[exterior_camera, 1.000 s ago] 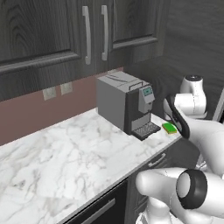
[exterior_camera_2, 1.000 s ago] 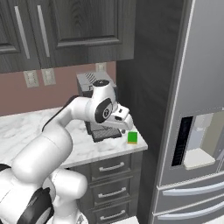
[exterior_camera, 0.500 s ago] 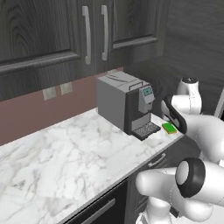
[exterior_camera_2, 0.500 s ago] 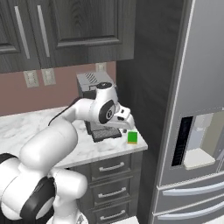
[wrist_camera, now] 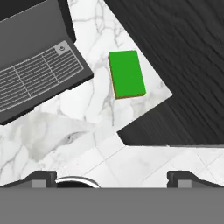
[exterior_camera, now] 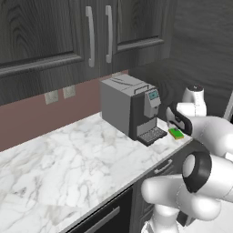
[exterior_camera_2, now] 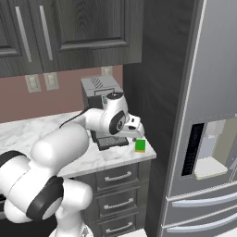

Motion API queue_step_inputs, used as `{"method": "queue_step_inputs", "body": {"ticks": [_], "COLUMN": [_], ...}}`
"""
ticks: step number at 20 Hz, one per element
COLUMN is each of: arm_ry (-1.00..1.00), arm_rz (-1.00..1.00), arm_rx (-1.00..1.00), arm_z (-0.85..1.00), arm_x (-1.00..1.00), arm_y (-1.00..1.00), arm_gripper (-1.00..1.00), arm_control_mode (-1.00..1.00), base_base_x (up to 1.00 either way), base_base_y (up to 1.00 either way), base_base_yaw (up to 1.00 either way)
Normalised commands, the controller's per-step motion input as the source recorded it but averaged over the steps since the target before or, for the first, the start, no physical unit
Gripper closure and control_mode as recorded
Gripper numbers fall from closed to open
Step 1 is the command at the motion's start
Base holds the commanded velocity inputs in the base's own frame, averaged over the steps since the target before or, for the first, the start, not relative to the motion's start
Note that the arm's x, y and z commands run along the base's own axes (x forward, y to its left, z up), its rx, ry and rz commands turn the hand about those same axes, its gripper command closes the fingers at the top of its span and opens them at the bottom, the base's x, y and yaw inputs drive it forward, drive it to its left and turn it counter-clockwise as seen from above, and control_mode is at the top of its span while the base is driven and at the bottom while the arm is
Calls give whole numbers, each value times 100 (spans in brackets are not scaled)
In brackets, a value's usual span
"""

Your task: Place the sponge inside the microwave to prepare for sanitizing.

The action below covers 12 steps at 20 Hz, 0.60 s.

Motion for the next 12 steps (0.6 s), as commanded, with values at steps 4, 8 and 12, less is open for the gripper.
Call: {"method": "queue_step_inputs", "body": {"ticks": [4, 8, 12], "arm_ry": [0, 0, 0], "arm_rz": [8, 1, 0], "arm_rx": [0, 0, 0], "arm_z": [-16, -17, -14], "arm_x": [35, 41, 38], "arm_y": [-20, -11, 0], "arm_gripper": [-100, -100, -100], "arm_control_mode": [-100, -100, -100], "base_base_x": [0, 0, 0], "base_base_y": [0, 0, 0], "base_base_yaw": [0, 0, 0]}}
